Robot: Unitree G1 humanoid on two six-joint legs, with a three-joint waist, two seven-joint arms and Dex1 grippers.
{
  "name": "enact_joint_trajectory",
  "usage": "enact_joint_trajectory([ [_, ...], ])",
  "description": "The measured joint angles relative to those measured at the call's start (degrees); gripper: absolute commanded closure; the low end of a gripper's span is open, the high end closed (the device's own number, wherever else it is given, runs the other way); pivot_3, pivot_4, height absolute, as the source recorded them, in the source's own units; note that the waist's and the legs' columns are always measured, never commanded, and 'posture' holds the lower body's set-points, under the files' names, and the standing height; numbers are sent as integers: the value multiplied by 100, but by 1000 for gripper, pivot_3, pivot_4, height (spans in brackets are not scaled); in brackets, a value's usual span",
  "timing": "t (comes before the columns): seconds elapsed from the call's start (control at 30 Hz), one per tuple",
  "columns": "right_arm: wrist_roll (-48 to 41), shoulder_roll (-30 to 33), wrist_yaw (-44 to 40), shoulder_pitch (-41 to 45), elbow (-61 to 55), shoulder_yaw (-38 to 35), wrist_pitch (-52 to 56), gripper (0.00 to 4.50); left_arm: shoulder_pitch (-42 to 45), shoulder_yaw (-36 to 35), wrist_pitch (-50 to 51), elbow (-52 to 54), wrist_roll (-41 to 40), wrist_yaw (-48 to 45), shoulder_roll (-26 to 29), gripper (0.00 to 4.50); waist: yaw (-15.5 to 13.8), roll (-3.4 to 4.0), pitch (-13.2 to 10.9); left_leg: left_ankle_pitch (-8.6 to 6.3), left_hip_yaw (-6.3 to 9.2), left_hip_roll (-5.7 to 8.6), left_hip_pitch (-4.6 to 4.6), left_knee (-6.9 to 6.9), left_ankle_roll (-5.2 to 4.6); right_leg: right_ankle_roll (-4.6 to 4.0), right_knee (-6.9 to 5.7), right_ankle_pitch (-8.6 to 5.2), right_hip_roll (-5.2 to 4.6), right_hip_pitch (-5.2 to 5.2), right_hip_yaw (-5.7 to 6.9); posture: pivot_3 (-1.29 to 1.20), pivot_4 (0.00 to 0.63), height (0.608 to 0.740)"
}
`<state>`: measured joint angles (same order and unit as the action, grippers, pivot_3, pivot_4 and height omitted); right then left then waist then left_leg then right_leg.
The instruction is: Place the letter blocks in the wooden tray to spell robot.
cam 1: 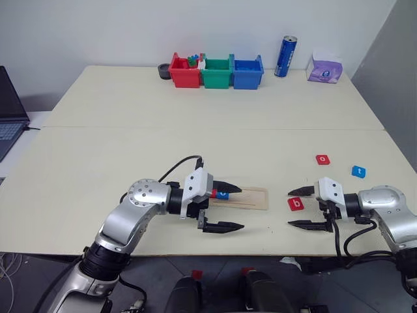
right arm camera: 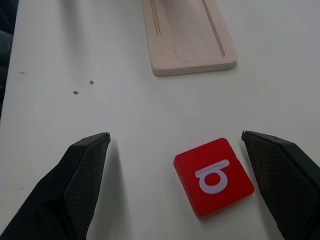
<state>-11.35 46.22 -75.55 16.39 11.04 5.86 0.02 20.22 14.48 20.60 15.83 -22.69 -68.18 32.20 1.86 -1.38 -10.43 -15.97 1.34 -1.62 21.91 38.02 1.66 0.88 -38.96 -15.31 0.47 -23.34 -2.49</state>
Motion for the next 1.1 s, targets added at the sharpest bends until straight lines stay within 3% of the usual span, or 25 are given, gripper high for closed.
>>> enact_joint_trajectory([
  [0.3, 108, -88, -106, 282, 483, 60, -145, 17, -103, -3, 19, 83, -9, 1, 30, 0, -19, 1, 0, 0, 0, 1, 0, 4, 0, -2, -1, 1, -2, 4, 2, 0, 150, 740],
  [0.4, 107, -21, -175, 294, 557, 55, -145, 597, -101, -3, 14, 82, -9, -3, 24, 0, -20, 1, 0, 0, 1, 1, 0, 4, 0, -2, 0, 1, -2, 5, 1, 0, 150, 740],
  [0.63, 98, 145, -216, 271, 592, 1, -130, 3053, -71, -3, -19, 44, -6, -6, -4, 0, -20, 1, 0, 0, 0, 2, -1, 5, 0, -2, -1, 1, -3, 6, 1, 0, 150, 740],
  [0.9, -45, 11, -149, 294, 185, -6, 452, 3035, -103, -14, -109, 42, -2, -8, 22, 0, 2, 2, 0, 0, 8, -2, -4, 5, 1, -3, -4, 2, -1, 6, -2, 0, 150, 740],
  [1.1, -548, -738, 259, 1015, -941, 115, 1750, 3035, -380, -582, -160, 9, -121, -242, 748, 0, 42, 11, -6, 1, 18, -10, -8, 3, 2, -10, -7, 6, 8, 5, 2, 0, 150, 740],
])
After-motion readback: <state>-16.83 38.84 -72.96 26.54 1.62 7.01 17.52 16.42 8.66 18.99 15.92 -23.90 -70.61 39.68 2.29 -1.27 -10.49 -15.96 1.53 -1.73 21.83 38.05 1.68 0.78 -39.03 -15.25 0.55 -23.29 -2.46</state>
